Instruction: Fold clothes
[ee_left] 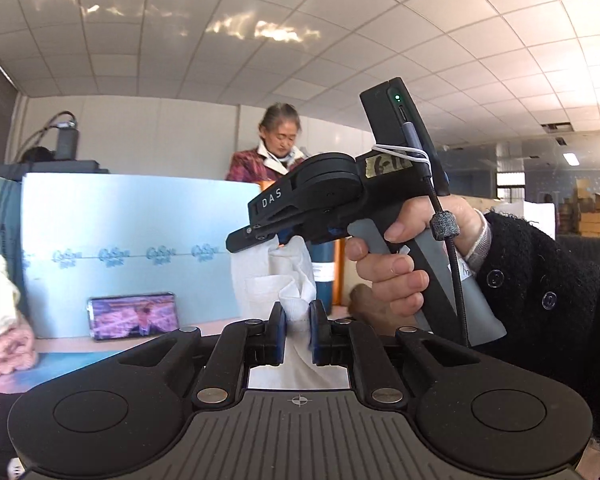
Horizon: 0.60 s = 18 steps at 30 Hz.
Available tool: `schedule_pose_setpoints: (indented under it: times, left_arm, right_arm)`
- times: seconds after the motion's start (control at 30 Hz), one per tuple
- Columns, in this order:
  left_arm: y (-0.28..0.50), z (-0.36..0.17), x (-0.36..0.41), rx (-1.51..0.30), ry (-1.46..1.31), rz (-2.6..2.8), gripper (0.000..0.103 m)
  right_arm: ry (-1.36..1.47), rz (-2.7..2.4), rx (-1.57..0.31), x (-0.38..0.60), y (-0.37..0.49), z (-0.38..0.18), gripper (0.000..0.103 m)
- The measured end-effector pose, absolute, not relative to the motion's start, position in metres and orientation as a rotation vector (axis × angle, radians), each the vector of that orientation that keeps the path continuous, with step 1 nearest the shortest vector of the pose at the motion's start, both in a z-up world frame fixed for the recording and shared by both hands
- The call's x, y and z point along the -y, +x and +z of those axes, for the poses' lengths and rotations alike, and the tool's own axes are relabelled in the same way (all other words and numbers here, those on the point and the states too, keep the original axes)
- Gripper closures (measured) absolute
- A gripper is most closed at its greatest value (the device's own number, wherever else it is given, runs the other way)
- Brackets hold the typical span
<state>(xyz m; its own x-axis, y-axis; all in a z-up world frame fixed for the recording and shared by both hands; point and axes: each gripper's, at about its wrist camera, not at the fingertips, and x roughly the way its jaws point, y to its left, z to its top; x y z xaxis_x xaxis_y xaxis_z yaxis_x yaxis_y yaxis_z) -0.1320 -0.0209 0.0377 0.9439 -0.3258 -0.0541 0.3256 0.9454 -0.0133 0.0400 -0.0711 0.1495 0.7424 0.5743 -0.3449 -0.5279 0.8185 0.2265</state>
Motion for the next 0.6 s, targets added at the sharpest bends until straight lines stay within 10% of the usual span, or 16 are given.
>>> schedule_pose_setpoints:
  times: [0.6]
  left_arm:
    - [-0.201, -0.026, -0.138, -0.217, -0.334, 0.075, 0.092]
  right_arm:
    - [-0.203, 0.724, -0.634, -0.217, 0.051, 0.071, 0.094]
